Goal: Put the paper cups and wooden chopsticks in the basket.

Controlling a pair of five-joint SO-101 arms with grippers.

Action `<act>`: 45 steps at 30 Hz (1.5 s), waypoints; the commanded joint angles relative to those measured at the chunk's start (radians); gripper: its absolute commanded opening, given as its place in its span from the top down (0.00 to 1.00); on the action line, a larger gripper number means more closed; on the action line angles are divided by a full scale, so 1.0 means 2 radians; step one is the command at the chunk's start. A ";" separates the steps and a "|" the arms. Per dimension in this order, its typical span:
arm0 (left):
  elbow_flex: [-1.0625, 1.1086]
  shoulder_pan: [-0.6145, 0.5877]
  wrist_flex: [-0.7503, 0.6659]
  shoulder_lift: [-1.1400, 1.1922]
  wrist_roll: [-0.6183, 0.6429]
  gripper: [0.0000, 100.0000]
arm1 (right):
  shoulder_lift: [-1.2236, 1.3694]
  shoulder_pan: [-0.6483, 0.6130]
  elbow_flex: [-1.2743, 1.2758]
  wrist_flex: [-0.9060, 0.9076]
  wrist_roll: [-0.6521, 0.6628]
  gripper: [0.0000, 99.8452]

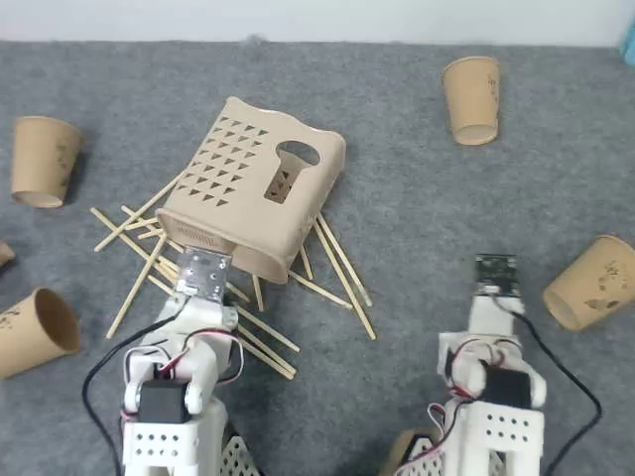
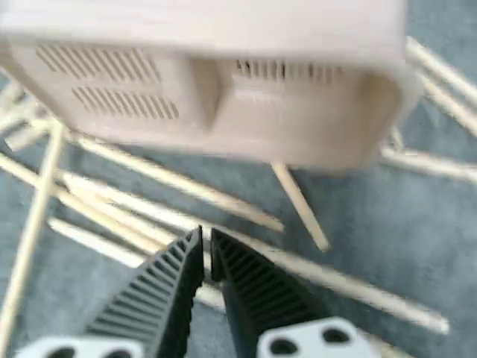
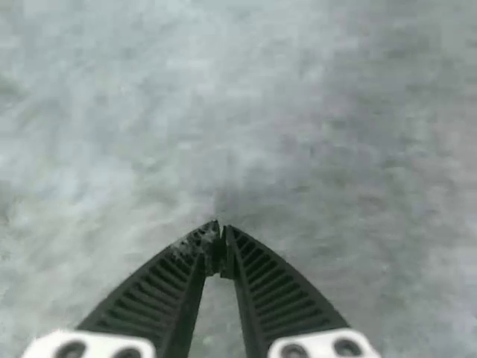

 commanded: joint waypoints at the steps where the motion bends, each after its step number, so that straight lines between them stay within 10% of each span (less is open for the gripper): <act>1: -0.030 -0.037 -0.068 -0.004 0.002 0.98 | -0.050 0.047 -0.028 0.013 0.006 0.99; 12: -0.221 -0.059 -0.033 0.022 0.005 0.98 | -0.139 0.049 -0.006 0.043 0.034 0.99; 18: -0.327 -0.060 -0.047 0.229 0.033 0.98 | -0.136 0.030 -0.044 0.034 0.030 0.99; 32: -0.332 -0.131 -0.319 0.591 0.202 0.98 | -0.122 0.009 -0.162 0.015 0.030 0.99; 45: -0.326 -0.160 -0.381 0.644 0.249 0.77 | 0.323 0.009 -0.431 -0.117 0.031 0.99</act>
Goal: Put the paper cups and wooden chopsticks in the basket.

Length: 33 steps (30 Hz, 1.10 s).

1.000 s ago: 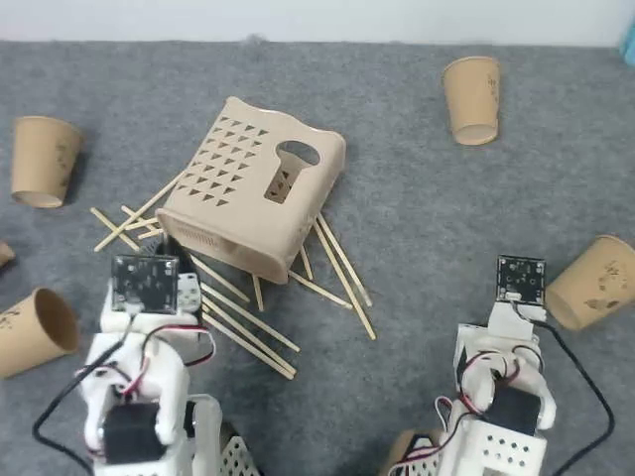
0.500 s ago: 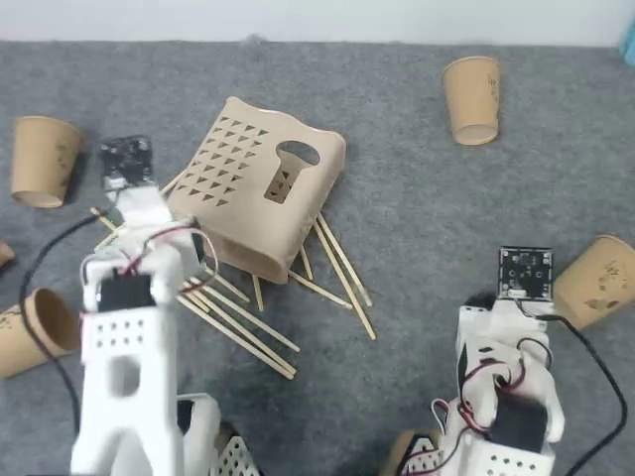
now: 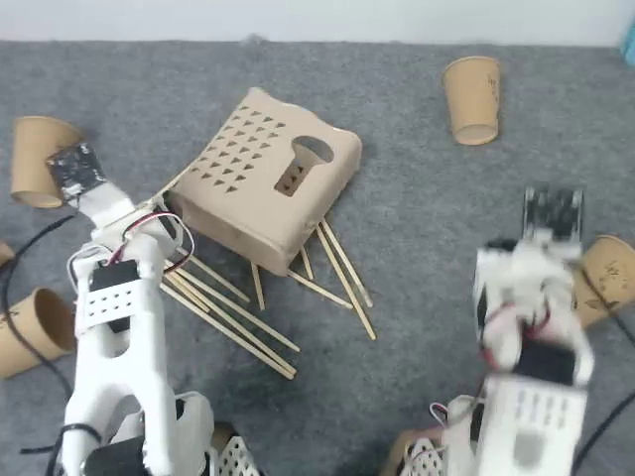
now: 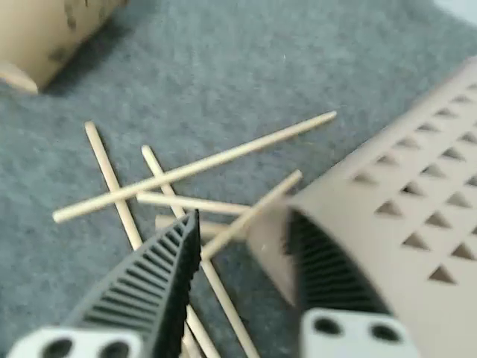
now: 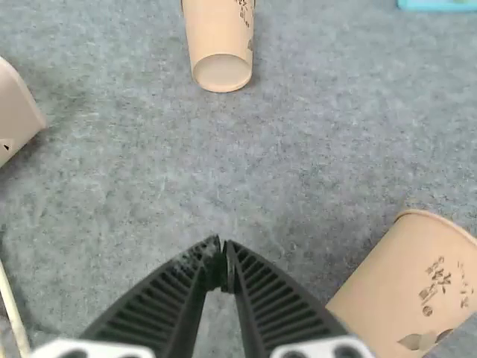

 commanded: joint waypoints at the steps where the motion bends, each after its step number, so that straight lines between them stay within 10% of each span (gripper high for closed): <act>1: -0.004 -0.005 -0.015 0.000 0.023 0.77 | 0.151 -0.003 -0.137 -0.019 -0.001 0.99; 10: -0.004 -0.007 -0.015 0.000 0.023 0.77 | 0.457 -0.004 -0.365 -0.025 0.044 0.81; 33: 0.013 -0.016 -0.065 0.000 0.024 0.77 | 0.946 -0.019 -0.697 -0.276 0.273 0.80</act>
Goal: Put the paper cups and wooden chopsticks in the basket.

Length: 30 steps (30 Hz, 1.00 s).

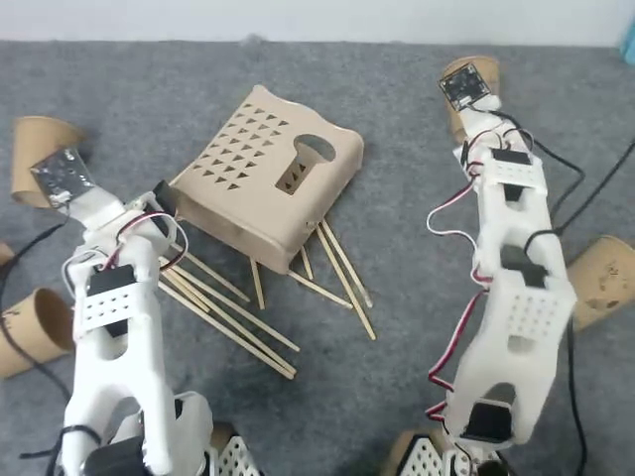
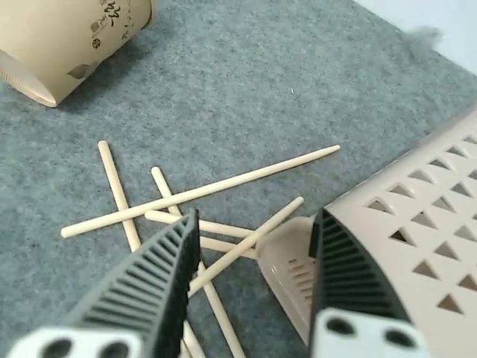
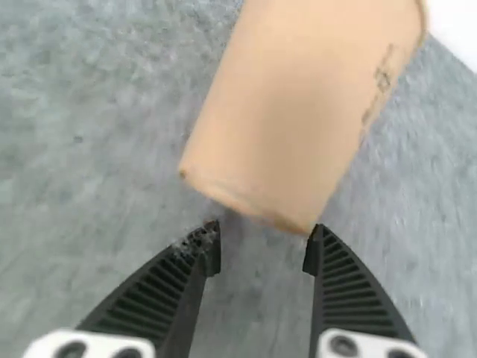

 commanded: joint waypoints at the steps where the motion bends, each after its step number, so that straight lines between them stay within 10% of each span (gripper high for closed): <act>1: -0.004 -0.001 -0.013 -0.002 0.008 0.77 | 0.050 0.012 -0.114 -0.012 0.010 0.80; 19: 0.003 -0.001 -0.031 -0.001 0.008 0.77 | 0.354 0.008 -0.562 -0.002 0.007 0.99; 30: 0.003 -0.001 -0.031 -0.001 0.007 0.77 | 0.347 0.013 -0.709 0.284 0.005 0.99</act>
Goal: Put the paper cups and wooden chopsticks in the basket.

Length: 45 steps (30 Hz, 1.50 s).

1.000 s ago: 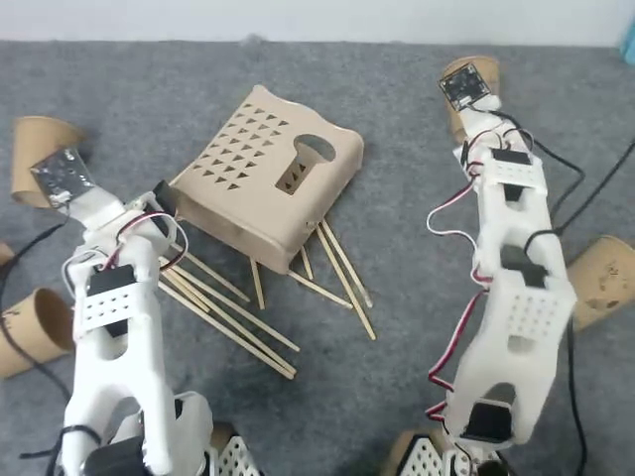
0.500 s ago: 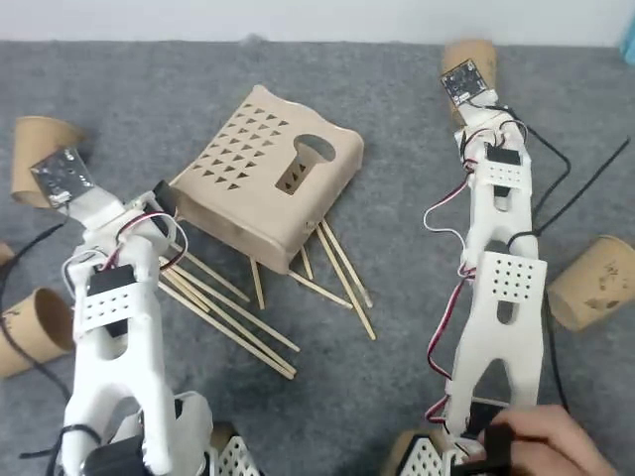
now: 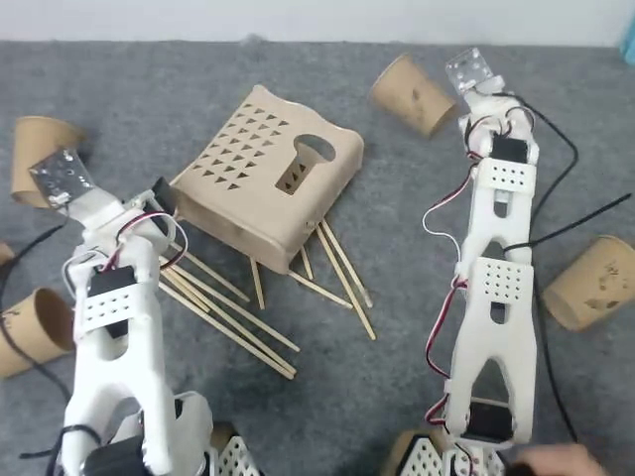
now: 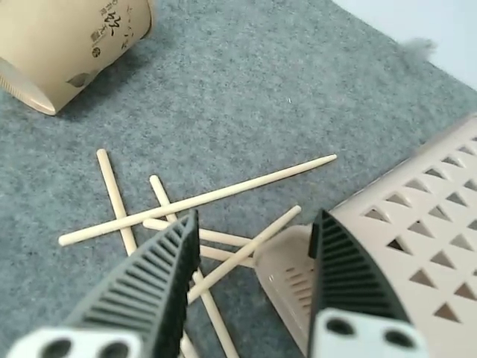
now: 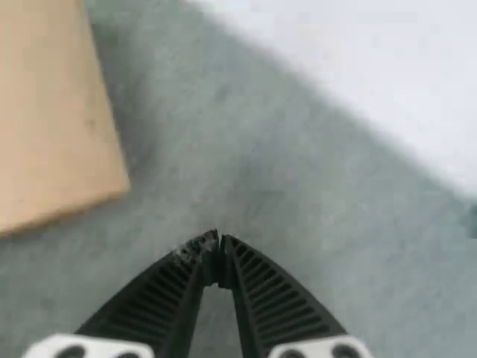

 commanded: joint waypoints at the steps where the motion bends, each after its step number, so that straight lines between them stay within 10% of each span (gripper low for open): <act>1: -0.002 0.000 -0.012 -0.002 0.005 0.77 | -0.063 0.010 -0.031 0.092 -0.001 0.99; 11: -0.001 0.000 -0.012 -0.003 0.005 0.77 | -0.213 -0.010 -0.031 0.248 -0.305 0.99; 20: -0.002 -0.003 -0.012 -0.003 0.005 0.77 | -0.257 -0.073 -0.031 0.251 -0.437 0.85; 25: -0.003 -0.003 -0.012 -0.003 0.005 0.77 | -0.256 -0.056 -0.030 0.246 -0.515 0.95; 37: -0.002 -0.001 -0.010 -0.005 0.005 0.77 | -0.270 -0.031 -0.021 0.444 -0.336 0.99; 45: -0.007 0.005 0.014 -0.008 0.005 0.77 | -0.433 0.060 0.236 0.444 -0.318 0.99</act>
